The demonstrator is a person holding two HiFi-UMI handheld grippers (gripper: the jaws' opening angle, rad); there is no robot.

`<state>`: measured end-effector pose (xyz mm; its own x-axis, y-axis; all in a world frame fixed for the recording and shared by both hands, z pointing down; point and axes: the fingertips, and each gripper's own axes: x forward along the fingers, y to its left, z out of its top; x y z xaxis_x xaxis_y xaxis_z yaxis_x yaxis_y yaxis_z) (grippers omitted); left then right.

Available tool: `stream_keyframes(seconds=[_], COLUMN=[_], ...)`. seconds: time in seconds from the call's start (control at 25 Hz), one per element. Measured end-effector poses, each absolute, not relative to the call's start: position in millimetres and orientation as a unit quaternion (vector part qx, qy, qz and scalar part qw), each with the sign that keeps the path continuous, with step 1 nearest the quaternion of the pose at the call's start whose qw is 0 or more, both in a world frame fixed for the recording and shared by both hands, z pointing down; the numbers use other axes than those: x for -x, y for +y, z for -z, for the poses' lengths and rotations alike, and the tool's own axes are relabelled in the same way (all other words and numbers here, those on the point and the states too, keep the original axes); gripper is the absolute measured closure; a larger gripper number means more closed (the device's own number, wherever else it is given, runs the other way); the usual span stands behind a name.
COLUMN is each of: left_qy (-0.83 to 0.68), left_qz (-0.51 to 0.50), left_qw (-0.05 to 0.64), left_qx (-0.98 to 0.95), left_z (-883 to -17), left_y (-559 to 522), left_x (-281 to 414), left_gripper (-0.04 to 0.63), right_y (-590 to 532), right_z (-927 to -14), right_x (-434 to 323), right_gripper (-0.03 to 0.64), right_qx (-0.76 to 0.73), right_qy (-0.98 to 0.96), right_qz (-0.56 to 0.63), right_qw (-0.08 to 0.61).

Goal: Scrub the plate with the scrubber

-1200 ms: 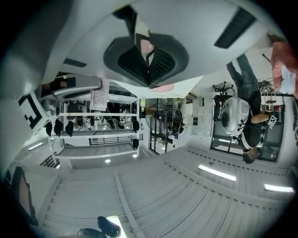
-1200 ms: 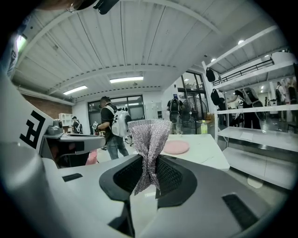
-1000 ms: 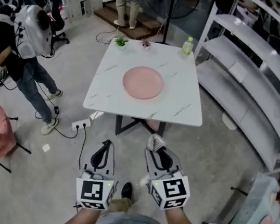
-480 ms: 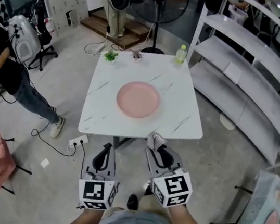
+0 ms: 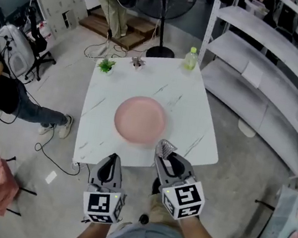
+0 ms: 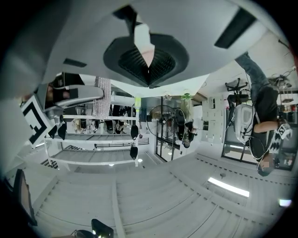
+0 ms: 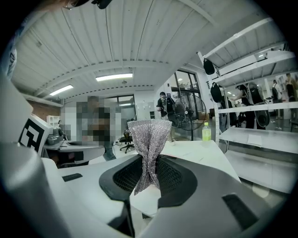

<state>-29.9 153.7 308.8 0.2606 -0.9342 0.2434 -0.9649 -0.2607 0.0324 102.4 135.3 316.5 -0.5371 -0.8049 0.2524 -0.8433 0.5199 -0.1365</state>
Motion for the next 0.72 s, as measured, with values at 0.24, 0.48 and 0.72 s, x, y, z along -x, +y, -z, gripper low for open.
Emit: stream_keyframes(seconds=[0.24,0.48,0.72], left_qy=[-0.608,-0.629,-0.645], left_qz=[-0.108,-0.102,-0.1], left_qw=[0.073,0.064,0.083], left_qx=[-0.783,-0.768,-0.753], left_z=[-301,-286,-296], left_y=[62,3,-32], left_x=[16,22,45], left_gripper=[0.589,0.589,0.589], right_y=[41,-19,-56], right_z=[-317,-306,-314], right_x=[-114,-101,-79], right_gripper=[0.511,0.511,0.511], right_qx=[-0.46,-0.43,-0.407], right_qy=[-0.875,-0.891,-0.9], right_qz=[-0.136,-0.129,-0.128], right_qw=[0.071,0.071,0.089])
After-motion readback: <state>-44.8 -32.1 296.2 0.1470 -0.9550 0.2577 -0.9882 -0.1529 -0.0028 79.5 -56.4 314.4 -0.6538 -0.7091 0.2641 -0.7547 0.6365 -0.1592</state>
